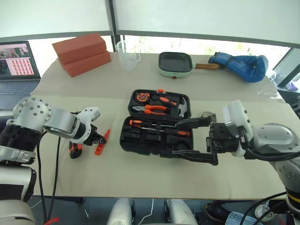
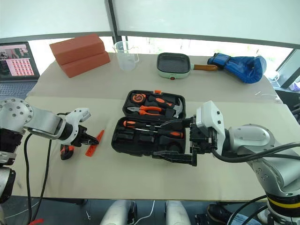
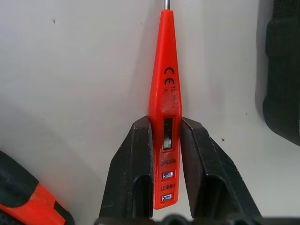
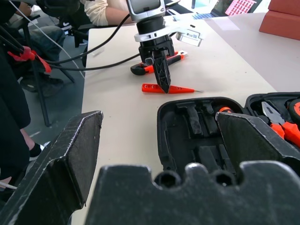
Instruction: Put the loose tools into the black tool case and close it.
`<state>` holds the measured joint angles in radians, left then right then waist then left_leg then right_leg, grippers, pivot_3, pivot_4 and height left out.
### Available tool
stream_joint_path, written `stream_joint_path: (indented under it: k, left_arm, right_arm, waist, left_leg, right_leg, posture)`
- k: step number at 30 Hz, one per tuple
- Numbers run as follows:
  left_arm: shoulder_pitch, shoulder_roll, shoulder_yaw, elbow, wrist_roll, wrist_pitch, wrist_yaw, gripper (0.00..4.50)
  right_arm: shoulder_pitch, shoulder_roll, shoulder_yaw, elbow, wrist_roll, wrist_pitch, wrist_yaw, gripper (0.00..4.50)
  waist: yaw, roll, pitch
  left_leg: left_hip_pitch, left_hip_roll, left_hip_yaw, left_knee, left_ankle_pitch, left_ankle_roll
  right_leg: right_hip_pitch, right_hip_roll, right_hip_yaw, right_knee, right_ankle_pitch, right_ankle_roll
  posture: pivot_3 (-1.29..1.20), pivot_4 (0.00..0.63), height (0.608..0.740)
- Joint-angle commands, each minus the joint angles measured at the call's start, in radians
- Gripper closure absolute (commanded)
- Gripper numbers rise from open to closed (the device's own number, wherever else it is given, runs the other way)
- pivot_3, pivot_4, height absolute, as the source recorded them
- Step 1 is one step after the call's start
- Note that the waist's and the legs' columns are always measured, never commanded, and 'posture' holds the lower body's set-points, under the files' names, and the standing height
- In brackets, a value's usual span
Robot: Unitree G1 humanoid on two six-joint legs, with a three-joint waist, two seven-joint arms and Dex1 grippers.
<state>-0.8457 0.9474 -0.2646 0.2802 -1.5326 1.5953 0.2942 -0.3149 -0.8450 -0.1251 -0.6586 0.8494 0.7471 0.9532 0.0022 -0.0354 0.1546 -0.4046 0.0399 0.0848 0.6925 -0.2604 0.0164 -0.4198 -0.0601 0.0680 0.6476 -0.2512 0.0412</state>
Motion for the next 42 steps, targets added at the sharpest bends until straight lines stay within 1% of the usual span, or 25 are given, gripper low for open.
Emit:
stream_joint_path:
  k: [1, 3, 5, 6, 7, 8, 13, 18, 23, 25, 26, 29, 30, 31, 34, 38, 40, 42]
  left_arm:
    - [0.021, -0.010, -0.002, -0.012, 0.150, 0.019, -0.072, 3.09]
    - [0.014, -0.006, -0.011, -0.030, 0.175, 0.019, -0.109, 2.42]
    - [-0.004, 0.014, -0.037, -0.059, 0.182, 0.019, -0.146, 1.66]
    - [-0.014, 0.024, -0.050, -0.076, 0.183, 0.019, -0.163, 1.39]
    - [-0.022, 0.031, -0.059, -0.087, 0.187, 0.019, -0.178, 0.93]
    - [-0.032, 0.040, -0.073, -0.101, 0.185, 0.019, -0.192, 0.67]
    - [-0.069, 0.055, -0.129, -0.118, 0.180, 0.019, -0.222, 0.67]
    - [-0.079, 0.092, -0.219, -0.139, 0.095, 0.019, -0.202, 0.67]
    - [-0.082, 0.074, -0.251, -0.100, -0.007, 0.019, -0.115, 0.67]
    - [-0.085, 0.063, -0.256, -0.092, -0.044, 0.019, -0.077, 1.20]
    - [-0.088, 0.057, -0.260, -0.083, -0.065, 0.019, -0.058, 1.39]
    - [-0.088, 0.039, -0.259, -0.061, -0.099, 0.019, -0.009, 2.51]
    - [-0.086, 0.036, -0.257, -0.055, -0.106, 0.019, 0.003, 2.77]
    - [-0.084, 0.034, -0.256, -0.050, -0.113, 0.019, 0.015, 3.26]
    - [-0.076, 0.035, -0.246, -0.036, -0.117, 0.019, 0.037, 4.07]
    - [-0.068, 0.060, -0.234, -0.021, -0.099, 0.019, 0.032, 4.08]
    - [-0.077, 0.073, -0.231, -0.024, -0.069, 0.019, 0.000, 4.08]
    - [-0.095, 0.089, -0.231, -0.102, 0.058, 0.019, -0.105, 4.08]
  right_arm:
    - [-0.009, -0.004, -0.028, -0.015, 0.017, -0.024, -0.008, 0.00]
    - [-0.004, -0.002, -0.024, -0.018, 0.012, -0.027, -0.010, 0.00]
    - [0.005, 0.001, -0.020, -0.022, 0.007, -0.031, -0.013, 0.00]
    - [0.009, 0.003, -0.019, -0.024, 0.006, -0.032, -0.015, 0.00]
    - [0.012, 0.005, -0.018, -0.025, 0.005, -0.034, -0.017, 0.00]
    - [0.015, 0.008, -0.017, -0.027, 0.006, -0.036, -0.021, 0.00]
    - [0.021, 0.024, -0.003, -0.033, -0.003, -0.046, -0.040, 0.00]
    - [0.023, 0.049, 0.011, -0.042, -0.013, -0.058, -0.070, 0.00]
    - [0.044, 0.068, 0.015, -0.060, -0.021, -0.067, -0.098, 0.00]
    - [0.049, 0.072, 0.016, -0.067, -0.020, -0.069, -0.108, 0.00]
    - [0.052, 0.073, 0.015, -0.071, -0.020, -0.069, -0.111, 0.00]
    - [0.053, 0.074, 0.011, -0.073, -0.018, -0.070, -0.120, 0.00]
    - [0.052, 0.074, 0.009, -0.072, -0.017, -0.070, -0.123, 0.00]
    - [0.052, 0.072, 0.006, -0.071, -0.016, -0.071, -0.124, 0.00]
    - [0.049, 0.068, 0.002, -0.066, -0.012, -0.071, -0.124, 0.00]
    - [0.048, 0.062, 0.002, -0.058, -0.017, -0.073, -0.119, 0.00]
    - [0.047, 0.058, 0.000, -0.055, -0.016, -0.073, -0.116, 0.00]
    - [0.046, 0.052, -0.003, -0.053, -0.013, -0.069, -0.111, 0.00]
  waist:
    - [0.000, 0.000, 0.000]
    - [0.000, 0.000, 0.000]
    - [0.000, 0.000, 0.000]
    - [0.000, 0.000, 0.000]
    - [-0.002, 0.000, 0.000]
    - [-0.004, 0.000, 0.000]
    - [-0.011, 0.000, 0.000]
    - [-0.016, 0.000, 0.000]
    - [-0.016, 0.000, 0.000]
    - [-0.016, 0.000, 0.000]
    - [-0.016, 0.000, 0.000]
    - [-0.014, 0.000, 0.000]
    - [-0.014, 0.000, 0.000]
    - [-0.012, 0.000, 0.000]
    - [-0.009, 0.000, 0.000]
    - [-0.011, 0.000, 0.000]
    - [-0.012, 0.000, 0.000]
    - [-0.013, 0.000, 0.000]
  left_leg:
    - [0.000, 0.000, 0.000, 0.000, 0.000, 0.000]
    - [0.000, 0.000, 0.000, 0.000, 0.000, 0.000]
    - [0.000, 0.000, -0.001, 0.000, 0.000, 0.000]
    - [0.000, 0.000, -0.001, 0.000, 0.000, 0.000]
    - [0.000, 0.000, -0.001, 0.000, 0.000, 0.000]
    - [-0.001, 0.001, -0.002, 0.000, 0.000, 0.000]
    - [-0.002, 0.001, -0.006, 0.000, 0.000, 0.000]
    - [-0.002, 0.001, -0.007, 0.000, 0.000, 0.001]
    - [-0.002, 0.001, -0.007, 0.000, 0.000, 0.001]
    - [-0.002, 0.001, -0.007, 0.000, -0.001, 0.001]
    - [-0.002, 0.001, -0.007, 0.000, -0.001, 0.001]
    - [-0.002, 0.001, -0.007, 0.000, -0.001, 0.001]
    - [-0.002, 0.001, -0.007, 0.000, -0.001, 0.001]
    - [-0.002, 0.000, -0.007, 0.001, -0.001, 0.001]
    - [-0.002, 0.000, -0.007, 0.001, -0.001, 0.002]
    - [-0.002, 0.000, -0.007, 0.001, -0.001, 0.002]
    - [-0.002, 0.000, -0.007, 0.001, -0.001, 0.002]
    - [-0.002, 0.000, -0.007, 0.001, -0.001, 0.002]
  right_leg:
    - [0.000, 0.000, 0.000, 0.000, 0.000, 0.000]
    - [0.000, 0.000, 0.000, 0.000, 0.000, 0.000]
    - [0.000, 0.000, 0.000, 0.000, 0.000, 0.000]
    - [0.000, 0.000, 0.000, 0.000, 0.000, 0.000]
    - [0.000, 0.000, 0.000, 0.000, 0.000, 0.000]
    - [0.000, 0.000, 0.000, 0.000, 0.000, 0.000]
    - [-0.002, 0.000, 0.000, 0.000, 0.000, 0.000]
    - [-0.002, 0.000, 0.000, 0.000, 0.000, 0.000]
    - [-0.002, 0.000, 0.001, 0.000, 0.000, 0.000]
    - [-0.002, 0.000, 0.001, 0.000, 0.000, 0.000]
    - [-0.002, 0.000, 0.001, 0.000, 0.000, 0.000]
    - [-0.002, -0.001, 0.001, 0.000, 0.000, 0.000]
    - [-0.002, -0.001, 0.001, 0.000, 0.000, 0.001]
    - [-0.001, -0.001, 0.001, 0.000, 0.000, 0.001]
    - [-0.001, -0.002, 0.001, 0.000, 0.000, 0.001]
    - [-0.001, -0.002, 0.001, 0.000, 0.000, 0.001]
    - [-0.001, -0.001, 0.001, 0.000, 0.000, 0.001]
    - [-0.001, -0.001, 0.001, 0.000, 0.000, 0.001]
  posture:
    - [0.00, 0.150, 0.740]
    - [0.00, 0.150, 0.740]
    - [0.00, 0.150, 0.740]
    - [0.00, 0.150, 0.740]
    - [0.00, 0.150, 0.740]
    - [0.00, 0.150, 0.740]
    - [0.00, 0.150, 0.740]
    - [0.00, 0.150, 0.740]
    - [0.00, 0.150, 0.740]
    - [0.00, 0.150, 0.740]
    - [0.00, 0.150, 0.740]
    - [0.00, 0.150, 0.740]
    - [0.00, 0.150, 0.740]
    - [0.00, 0.150, 0.740]
    - [0.00, 0.150, 0.740]
    - [0.00, 0.150, 0.740]
    - [0.00, 0.150, 0.740]
    - [0.00, 0.150, 0.740]
